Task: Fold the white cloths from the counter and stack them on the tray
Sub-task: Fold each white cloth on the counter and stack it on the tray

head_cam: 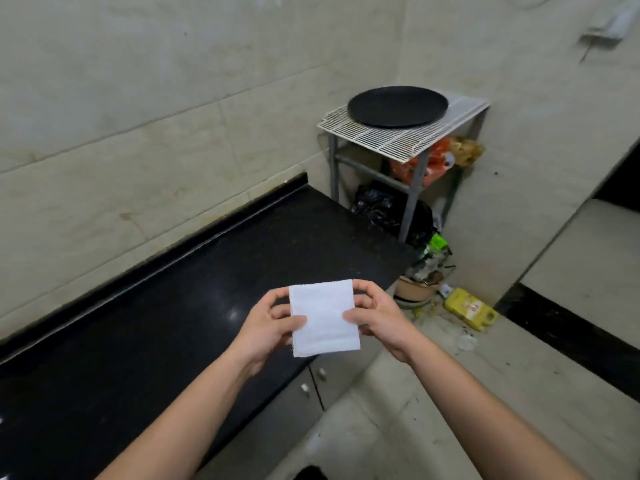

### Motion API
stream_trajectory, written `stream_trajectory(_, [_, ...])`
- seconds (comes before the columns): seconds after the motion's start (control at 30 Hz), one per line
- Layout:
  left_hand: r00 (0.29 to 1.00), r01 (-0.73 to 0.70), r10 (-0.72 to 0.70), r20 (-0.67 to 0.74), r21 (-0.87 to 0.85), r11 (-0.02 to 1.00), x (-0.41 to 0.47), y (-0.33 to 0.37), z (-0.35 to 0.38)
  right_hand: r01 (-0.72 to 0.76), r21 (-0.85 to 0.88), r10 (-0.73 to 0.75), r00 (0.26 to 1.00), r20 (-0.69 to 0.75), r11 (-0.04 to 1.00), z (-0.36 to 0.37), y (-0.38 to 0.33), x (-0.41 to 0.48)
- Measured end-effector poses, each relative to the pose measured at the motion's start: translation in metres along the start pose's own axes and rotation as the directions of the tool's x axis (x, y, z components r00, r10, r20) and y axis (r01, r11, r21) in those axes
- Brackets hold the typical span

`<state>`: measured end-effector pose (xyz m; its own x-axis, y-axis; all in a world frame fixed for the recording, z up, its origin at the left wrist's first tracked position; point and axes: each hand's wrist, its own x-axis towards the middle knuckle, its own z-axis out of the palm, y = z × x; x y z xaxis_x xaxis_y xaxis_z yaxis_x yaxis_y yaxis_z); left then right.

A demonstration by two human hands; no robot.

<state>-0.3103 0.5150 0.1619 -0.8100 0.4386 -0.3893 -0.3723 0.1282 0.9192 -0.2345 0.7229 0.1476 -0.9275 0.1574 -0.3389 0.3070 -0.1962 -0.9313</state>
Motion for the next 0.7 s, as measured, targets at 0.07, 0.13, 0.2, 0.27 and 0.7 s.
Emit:
stream_trajectory(0.07, [1.0, -0.025, 0.025, 0.019, 0.003, 1.0, 0.016, 0.008, 0.021, 0.017, 0.022, -0.017, 1.0, -0.02, 1.0, -0.024, -0.005, 0.004])
stream_trajectory(0.13, [0.998, -0.038, 0.037, 0.052, 0.018, 0.999, 0.042, 0.017, 0.049, 0.037, 0.032, -0.035, 0.998, -0.054, 0.999, -0.057, -0.011, 0.015])
stream_trajectory(0.2, [0.995, -0.05, 0.048, 0.082, 0.021, 0.999, 0.066, 0.027, 0.069, 0.052, 0.018, -0.051, 0.996, -0.078, 0.998, -0.083, -0.02, 0.029])
stream_trajectory(0.27, [0.992, -0.051, 0.05, 0.112, 0.009, 0.999, 0.097, 0.038, 0.093, 0.065, -0.007, -0.066, 0.993, -0.098, 0.998, -0.114, -0.031, 0.047])
stream_trajectory(0.7, [0.973, -0.187, 0.19, 0.129, -0.041, 0.982, 0.324, 0.172, 0.198, 0.135, -0.21, -0.168, 0.975, -0.148, 0.968, -0.277, -0.189, 0.23])
